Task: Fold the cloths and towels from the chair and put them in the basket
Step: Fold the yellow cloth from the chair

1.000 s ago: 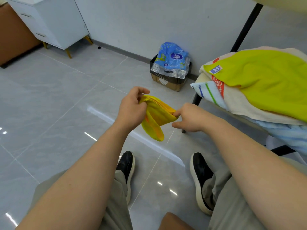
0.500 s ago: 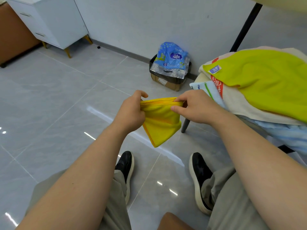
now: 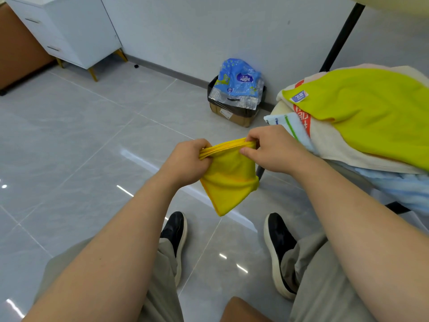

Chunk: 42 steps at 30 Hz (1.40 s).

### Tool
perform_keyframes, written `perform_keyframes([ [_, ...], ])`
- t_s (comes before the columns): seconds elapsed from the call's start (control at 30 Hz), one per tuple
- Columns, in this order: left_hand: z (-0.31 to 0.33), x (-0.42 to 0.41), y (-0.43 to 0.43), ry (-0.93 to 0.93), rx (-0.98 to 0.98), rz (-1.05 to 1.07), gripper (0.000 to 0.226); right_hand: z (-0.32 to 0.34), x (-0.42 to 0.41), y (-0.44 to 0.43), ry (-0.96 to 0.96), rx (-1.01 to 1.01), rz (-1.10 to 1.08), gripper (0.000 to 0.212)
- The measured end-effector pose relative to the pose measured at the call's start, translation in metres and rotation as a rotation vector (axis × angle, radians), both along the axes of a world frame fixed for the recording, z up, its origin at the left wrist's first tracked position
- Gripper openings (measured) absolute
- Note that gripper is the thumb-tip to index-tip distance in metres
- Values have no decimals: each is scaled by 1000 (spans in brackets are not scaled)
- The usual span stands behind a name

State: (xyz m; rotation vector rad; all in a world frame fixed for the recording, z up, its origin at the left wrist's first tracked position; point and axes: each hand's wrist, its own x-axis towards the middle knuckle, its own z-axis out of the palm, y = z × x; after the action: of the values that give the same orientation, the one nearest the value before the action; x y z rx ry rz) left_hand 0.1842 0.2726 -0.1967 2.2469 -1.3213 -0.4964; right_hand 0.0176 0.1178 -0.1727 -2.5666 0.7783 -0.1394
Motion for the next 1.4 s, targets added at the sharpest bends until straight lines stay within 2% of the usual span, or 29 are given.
perform_keyframes([
  [0.13,-3,-10,0,51,121,-99,28,-4,2,5,-64,24,26,20],
  [0.2,-5,-13,-1,48,146,-130,28,-5,2,5,-58,8,51,18],
  [0.37,2,-9,-1,-15,150,-128,24,-5,2,2,-104,113,11,15],
  [0.47,2,-10,-1,-44,130,-114,15,-5,4,8,-140,170,29,22],
  [0.6,3,-20,-3,87,39,-115,33,-7,9,16,-160,267,32,35],
  [0.73,-1,-21,-5,-20,51,-153,22,-11,10,17,-182,341,3,30],
  [0.83,-1,-19,-4,-41,29,-135,23,-17,12,15,-110,397,-64,28],
  [1.0,1,-17,-3,-29,-58,-89,22,-49,17,13,129,447,-288,50],
  [1.07,3,-17,-1,-33,-104,-63,23,-62,16,15,196,571,-421,51],
  [1.13,4,-16,1,-45,-152,-49,23,-69,14,19,186,768,-548,51],
  [1.23,6,-15,3,-42,-185,-47,21,-73,17,24,112,987,-627,64],
  [1.4,7,-13,6,-29,-199,-72,19,-74,23,28,-15,1067,-710,67],
])
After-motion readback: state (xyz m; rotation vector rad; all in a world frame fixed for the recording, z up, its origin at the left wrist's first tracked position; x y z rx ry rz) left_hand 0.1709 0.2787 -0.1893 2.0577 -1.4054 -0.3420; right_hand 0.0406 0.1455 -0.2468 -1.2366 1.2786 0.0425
